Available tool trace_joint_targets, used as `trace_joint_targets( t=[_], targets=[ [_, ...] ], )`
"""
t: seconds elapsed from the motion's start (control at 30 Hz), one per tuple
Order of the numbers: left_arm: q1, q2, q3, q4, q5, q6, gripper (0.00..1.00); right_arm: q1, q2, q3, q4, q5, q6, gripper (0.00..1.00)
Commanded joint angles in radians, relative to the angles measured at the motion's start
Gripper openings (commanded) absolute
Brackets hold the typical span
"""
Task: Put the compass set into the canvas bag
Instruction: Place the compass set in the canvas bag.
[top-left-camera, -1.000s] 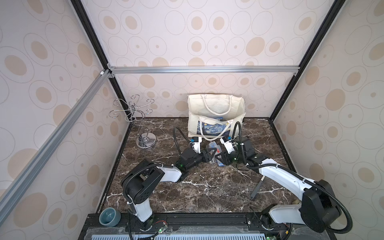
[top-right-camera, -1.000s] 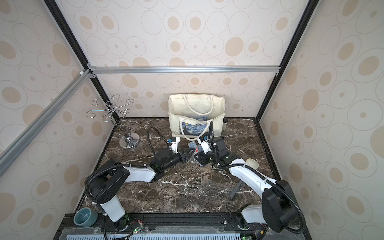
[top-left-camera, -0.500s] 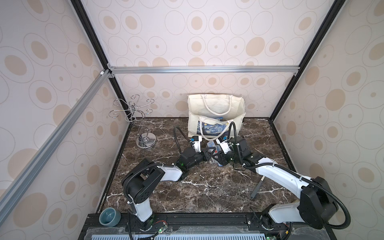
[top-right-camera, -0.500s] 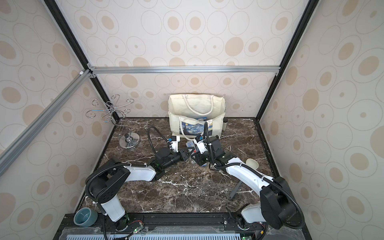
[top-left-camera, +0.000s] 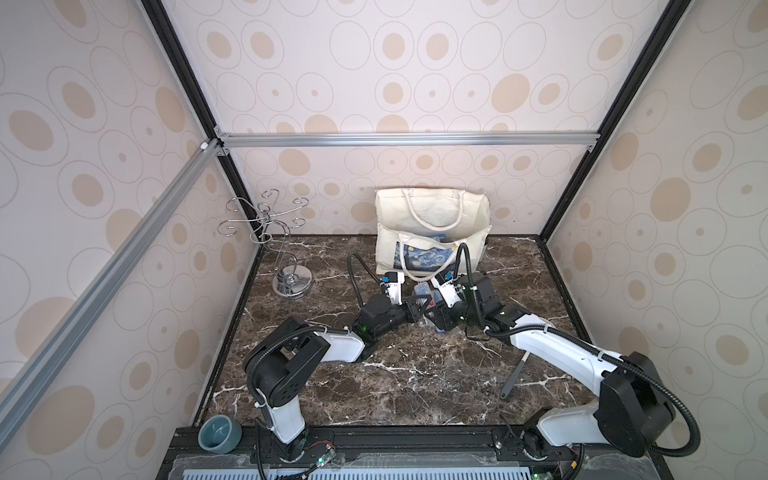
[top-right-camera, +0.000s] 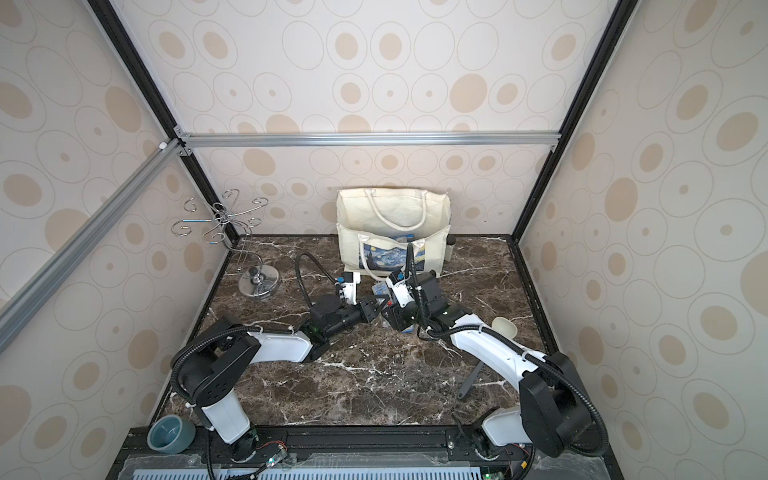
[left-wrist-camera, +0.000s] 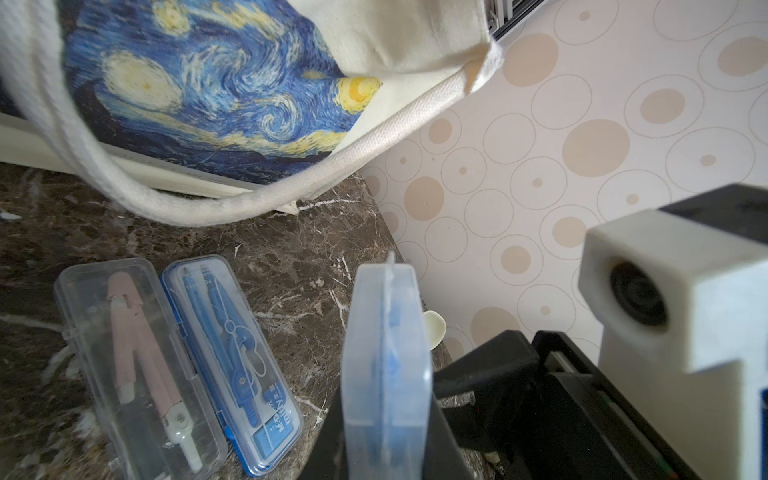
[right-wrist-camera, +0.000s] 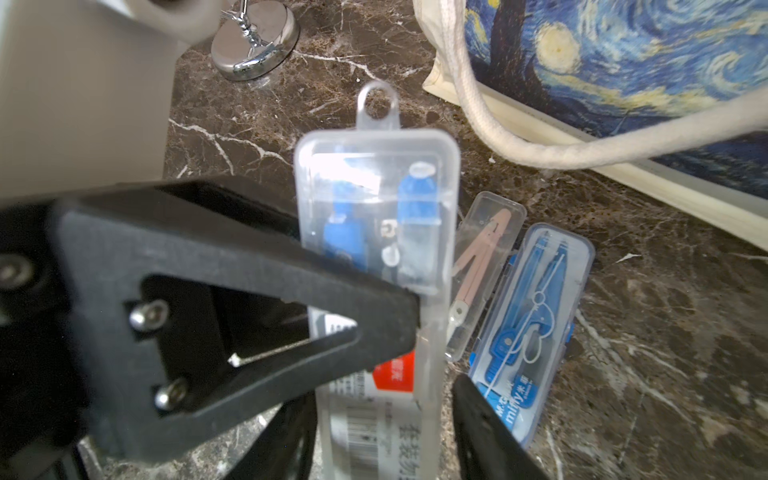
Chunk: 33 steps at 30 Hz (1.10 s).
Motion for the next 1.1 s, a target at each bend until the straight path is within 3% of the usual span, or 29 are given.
trace_joint_targets(
  t=[0.0, 0.43, 0.7, 1.07],
  targets=[
    [0.010, -0.030, 0.045, -0.041, -0.002, 0.067, 0.14, 0.006, -0.044, -0.009, 0.010, 0.083, -0.021, 0.63],
    [0.012, -0.097, 0.273, -0.387, -0.022, 0.288, 0.14, -0.105, -0.376, -0.181, 0.097, 0.530, 0.092, 0.97],
    [0.025, -0.078, 0.528, -0.571, -0.013, 0.418, 0.15, -0.147, -0.322, -0.192, 0.052, 0.516, 0.122, 0.97],
    [0.187, 0.137, 0.946, -0.703, 0.022, 0.449, 0.15, -0.159, -0.259, -0.205, 0.067, 0.482, 0.138, 0.96]
  ],
)
